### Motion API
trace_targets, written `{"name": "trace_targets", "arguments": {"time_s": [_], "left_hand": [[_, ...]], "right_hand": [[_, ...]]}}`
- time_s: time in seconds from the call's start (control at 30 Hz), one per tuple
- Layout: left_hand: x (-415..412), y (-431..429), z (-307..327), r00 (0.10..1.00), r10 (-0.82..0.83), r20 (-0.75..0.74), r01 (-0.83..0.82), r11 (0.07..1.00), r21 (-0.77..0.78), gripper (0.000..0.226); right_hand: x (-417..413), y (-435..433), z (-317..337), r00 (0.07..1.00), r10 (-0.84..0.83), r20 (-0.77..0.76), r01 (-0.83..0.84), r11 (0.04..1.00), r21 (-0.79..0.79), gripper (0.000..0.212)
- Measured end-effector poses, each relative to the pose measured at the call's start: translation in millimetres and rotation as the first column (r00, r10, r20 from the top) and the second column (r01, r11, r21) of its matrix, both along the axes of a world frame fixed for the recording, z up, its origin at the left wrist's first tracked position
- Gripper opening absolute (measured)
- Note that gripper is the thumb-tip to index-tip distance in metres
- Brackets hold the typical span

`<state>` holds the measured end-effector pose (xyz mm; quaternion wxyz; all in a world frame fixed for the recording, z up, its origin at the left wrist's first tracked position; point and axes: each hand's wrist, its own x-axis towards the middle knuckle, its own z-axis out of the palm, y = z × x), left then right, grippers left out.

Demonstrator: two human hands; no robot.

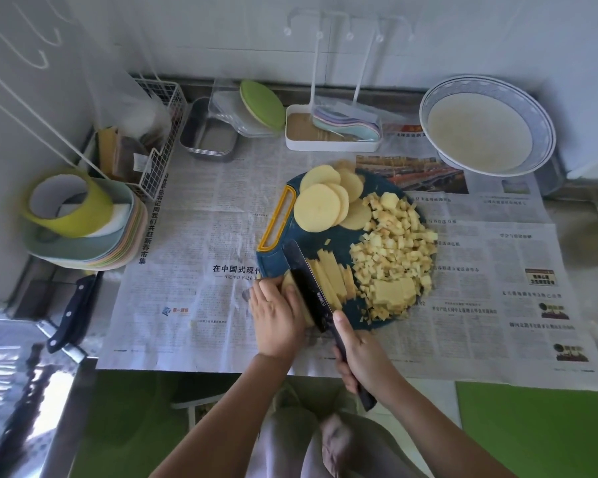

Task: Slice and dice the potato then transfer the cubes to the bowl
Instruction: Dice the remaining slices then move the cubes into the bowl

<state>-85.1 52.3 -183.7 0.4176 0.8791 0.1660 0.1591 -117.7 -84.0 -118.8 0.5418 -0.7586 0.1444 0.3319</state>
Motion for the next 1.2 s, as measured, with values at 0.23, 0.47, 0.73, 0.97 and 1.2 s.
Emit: {"name": "trace_targets", "arguments": {"time_s": [0.23,0.47,0.73,0.97,1.2], "left_hand": [[0,6,5,1.0,0.0,-0.007,-0.001,0.992,-0.123,0.024],[0,3,7,0.999,0.043,-0.025,-0.046,0.988,-0.145,0.015],[-2,0,9,0.999,0.044,-0.001,-0.044,0.998,-0.045,0.032],[-3,3,2,0.998,-0.003,-0.066,-0.001,0.998,-0.057,0.005],[-1,2,1,0.999,0.019,-0.05,-0.021,0.999,-0.039,0.013]], "right_hand": [[-18,5,3,0.967,0.077,0.243,-0.053,0.993,-0.106,0.074],[-33,17,13,0.93,0.146,0.337,-0.071,0.972,-0.223,0.052],[-41,26,3,0.944,0.152,0.294,-0.063,0.954,-0.292,0.056],[-41,34,9,0.932,0.233,0.278,-0.12,0.921,-0.37,0.049],[-23,46,-4,0.94,0.283,0.191,-0.145,0.837,-0.527,0.08]]}}
